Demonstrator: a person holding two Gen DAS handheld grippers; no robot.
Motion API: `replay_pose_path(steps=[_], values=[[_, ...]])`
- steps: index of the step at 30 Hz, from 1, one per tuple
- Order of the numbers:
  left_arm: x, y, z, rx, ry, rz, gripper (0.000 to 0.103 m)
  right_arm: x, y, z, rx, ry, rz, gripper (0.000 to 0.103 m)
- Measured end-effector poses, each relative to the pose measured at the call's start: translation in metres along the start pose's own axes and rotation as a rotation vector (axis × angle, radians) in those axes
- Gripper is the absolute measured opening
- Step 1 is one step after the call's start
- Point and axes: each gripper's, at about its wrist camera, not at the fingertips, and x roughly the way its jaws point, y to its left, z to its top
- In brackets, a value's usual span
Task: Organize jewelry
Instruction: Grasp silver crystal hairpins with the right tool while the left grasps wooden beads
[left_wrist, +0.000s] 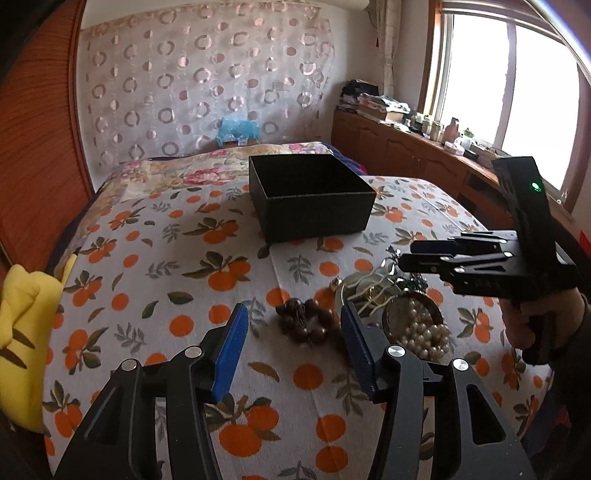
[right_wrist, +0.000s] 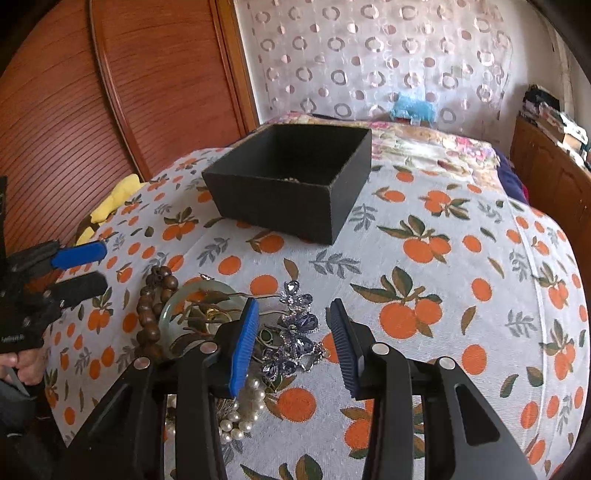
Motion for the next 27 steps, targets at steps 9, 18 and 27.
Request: replay_pose_path(steps=[9,18,27], values=[[0.0,0.0,-0.006,-0.004,-0.002,-0.008,0.05,0.012,-0.012,0.002,0.076,0.046,0.056,0.043],[0.005,-0.004,-0.011,-0.014,0.021,-0.008,0.051,0.009,-0.022,0.001,0.097,0.044,0.089,0.023],[0.022,0.0,-0.004,-0.033,0.056,-0.04,0.051,-0.014,-0.026,-0.003,0.057,-0.034,-0.009,0.023]])
